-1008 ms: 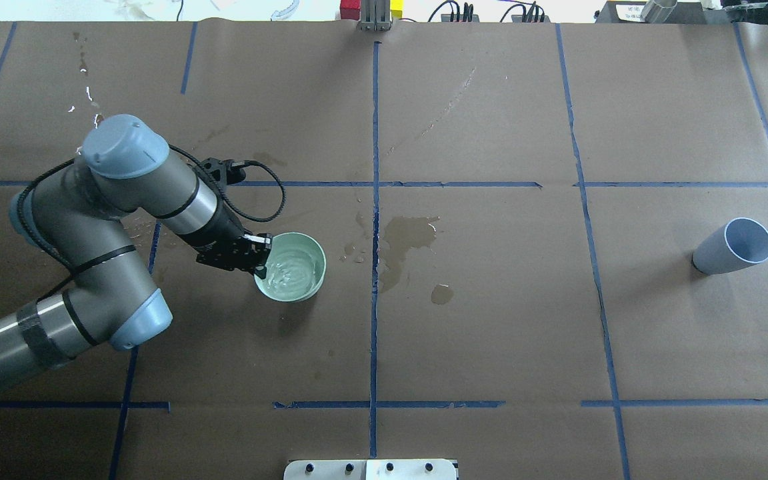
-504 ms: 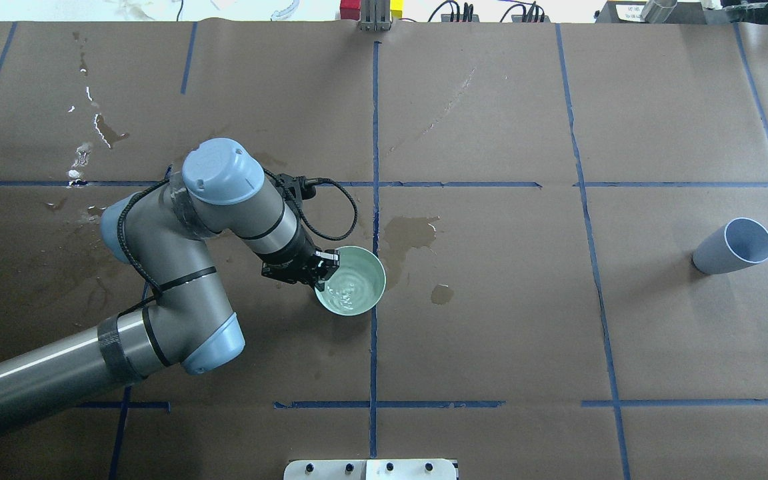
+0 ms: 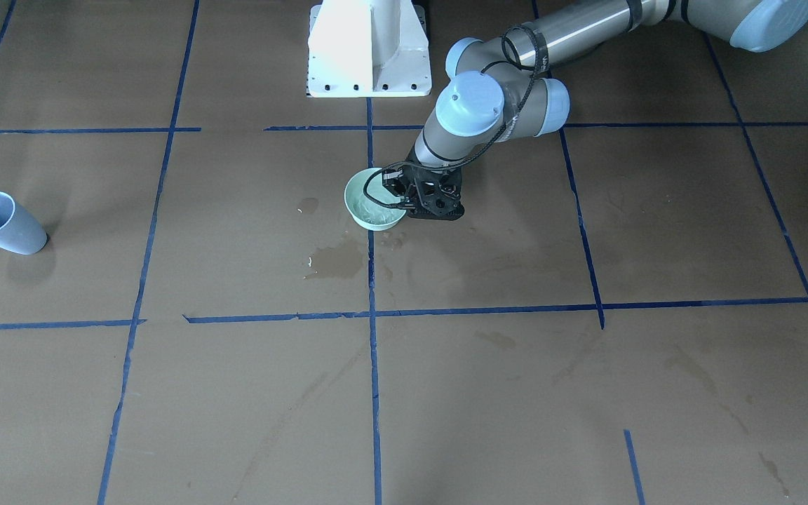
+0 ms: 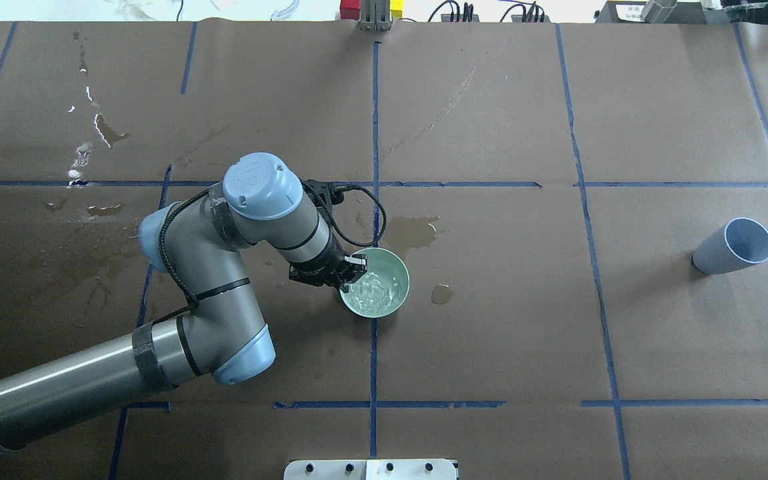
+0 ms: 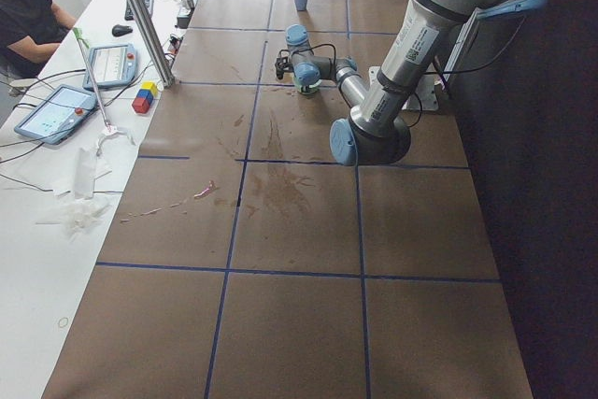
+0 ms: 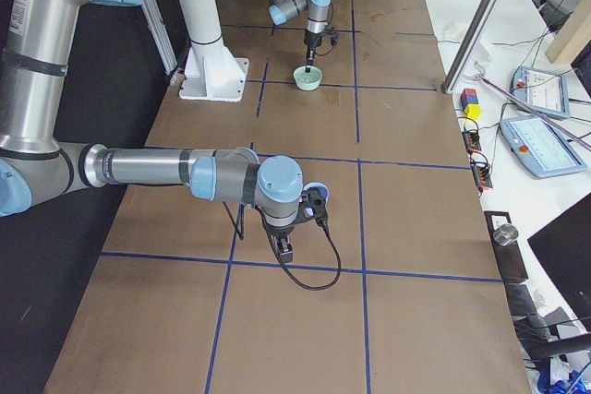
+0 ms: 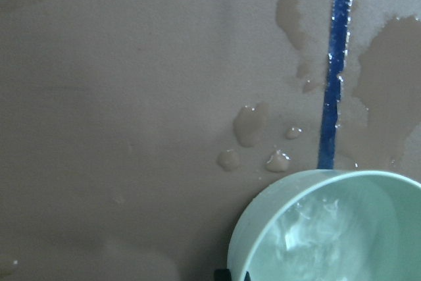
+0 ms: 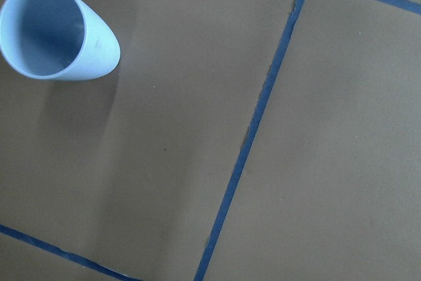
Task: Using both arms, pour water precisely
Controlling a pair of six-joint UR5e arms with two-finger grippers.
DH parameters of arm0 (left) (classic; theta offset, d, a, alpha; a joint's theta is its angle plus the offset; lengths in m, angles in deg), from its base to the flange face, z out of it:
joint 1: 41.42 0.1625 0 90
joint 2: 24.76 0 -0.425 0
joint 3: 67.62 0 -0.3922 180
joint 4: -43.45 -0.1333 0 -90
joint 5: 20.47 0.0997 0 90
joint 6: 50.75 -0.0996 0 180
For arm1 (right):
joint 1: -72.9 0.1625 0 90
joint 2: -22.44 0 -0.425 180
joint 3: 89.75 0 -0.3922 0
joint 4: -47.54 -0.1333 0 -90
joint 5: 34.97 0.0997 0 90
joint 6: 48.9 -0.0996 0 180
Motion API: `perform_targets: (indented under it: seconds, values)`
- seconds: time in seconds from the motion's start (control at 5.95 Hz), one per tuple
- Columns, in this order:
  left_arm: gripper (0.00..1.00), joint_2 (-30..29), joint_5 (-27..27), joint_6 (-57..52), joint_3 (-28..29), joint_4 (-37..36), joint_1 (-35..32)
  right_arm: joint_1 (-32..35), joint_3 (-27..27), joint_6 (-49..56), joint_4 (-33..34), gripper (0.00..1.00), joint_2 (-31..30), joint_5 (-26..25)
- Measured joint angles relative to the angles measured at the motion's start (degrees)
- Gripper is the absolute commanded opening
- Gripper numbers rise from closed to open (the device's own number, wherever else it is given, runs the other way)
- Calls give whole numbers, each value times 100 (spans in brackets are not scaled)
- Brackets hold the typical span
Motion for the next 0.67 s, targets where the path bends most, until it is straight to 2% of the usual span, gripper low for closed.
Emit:
perform_targets:
  seconds: [0.17, 0.5, 0.67]
  values:
    - [99, -73, 9, -1, 55, -7, 5, 0, 1, -2, 3, 100, -1, 7]
    - [100, -103, 81, -8, 55, -18, -14, -5, 6, -51, 3, 100, -7, 74]
    - [100, -80, 123, 9, -50, -19, -51, -14, 5, -78, -7, 100, -16, 335]
